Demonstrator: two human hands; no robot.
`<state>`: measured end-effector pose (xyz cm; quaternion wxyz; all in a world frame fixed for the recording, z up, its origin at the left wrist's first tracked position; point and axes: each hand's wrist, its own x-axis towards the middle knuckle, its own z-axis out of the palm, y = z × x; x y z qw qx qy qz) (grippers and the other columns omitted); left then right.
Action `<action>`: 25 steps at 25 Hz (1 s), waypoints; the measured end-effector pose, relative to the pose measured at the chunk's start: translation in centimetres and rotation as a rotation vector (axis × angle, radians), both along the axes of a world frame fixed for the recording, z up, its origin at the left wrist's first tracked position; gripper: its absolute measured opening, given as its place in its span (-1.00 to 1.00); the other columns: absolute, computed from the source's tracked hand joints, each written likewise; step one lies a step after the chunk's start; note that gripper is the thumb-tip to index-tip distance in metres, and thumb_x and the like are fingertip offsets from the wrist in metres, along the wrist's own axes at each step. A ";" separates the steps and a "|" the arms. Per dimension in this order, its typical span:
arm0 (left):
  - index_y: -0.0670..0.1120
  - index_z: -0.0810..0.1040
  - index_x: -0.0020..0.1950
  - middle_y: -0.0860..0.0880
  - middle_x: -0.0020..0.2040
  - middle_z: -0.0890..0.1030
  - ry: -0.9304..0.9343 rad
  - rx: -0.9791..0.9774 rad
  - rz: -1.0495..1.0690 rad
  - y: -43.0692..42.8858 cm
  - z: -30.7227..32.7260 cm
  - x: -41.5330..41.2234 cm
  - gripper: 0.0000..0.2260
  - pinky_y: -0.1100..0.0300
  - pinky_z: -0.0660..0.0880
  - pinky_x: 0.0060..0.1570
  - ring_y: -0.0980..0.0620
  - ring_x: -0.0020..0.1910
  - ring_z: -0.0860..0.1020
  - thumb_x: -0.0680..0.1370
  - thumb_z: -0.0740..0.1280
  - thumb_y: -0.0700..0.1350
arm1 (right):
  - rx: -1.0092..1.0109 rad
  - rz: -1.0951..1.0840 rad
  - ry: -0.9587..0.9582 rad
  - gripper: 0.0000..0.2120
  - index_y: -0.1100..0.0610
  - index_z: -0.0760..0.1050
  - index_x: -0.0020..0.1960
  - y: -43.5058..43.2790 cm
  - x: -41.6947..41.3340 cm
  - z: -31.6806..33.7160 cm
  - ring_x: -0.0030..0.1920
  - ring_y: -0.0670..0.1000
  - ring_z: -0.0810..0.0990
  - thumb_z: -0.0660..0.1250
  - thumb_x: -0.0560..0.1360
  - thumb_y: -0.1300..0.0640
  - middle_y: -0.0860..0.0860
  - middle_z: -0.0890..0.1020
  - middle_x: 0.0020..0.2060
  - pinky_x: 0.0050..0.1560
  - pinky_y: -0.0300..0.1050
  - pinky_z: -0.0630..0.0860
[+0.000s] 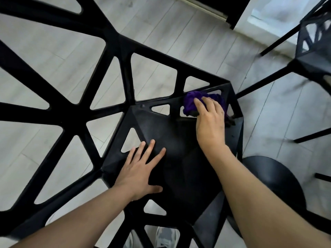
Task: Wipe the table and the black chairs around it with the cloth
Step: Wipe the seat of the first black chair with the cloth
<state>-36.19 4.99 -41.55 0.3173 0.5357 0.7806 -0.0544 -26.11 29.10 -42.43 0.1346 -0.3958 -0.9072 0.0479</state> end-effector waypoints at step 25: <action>0.26 -0.36 0.59 0.01 0.58 -0.49 -0.033 -0.107 0.004 0.4 0.5 0.2 0.07 -0.13 -0.31 0.57 -0.09 0.57 -0.45 0.44 0.43 0.33 | -0.095 -0.228 0.133 -0.51 0.18 0.39 0.47 2.9 0.8 0.6 0.42 0.28 0.30 0.14 0.55 0.35 0.22 0.39 0.43 0.49 0.16 0.23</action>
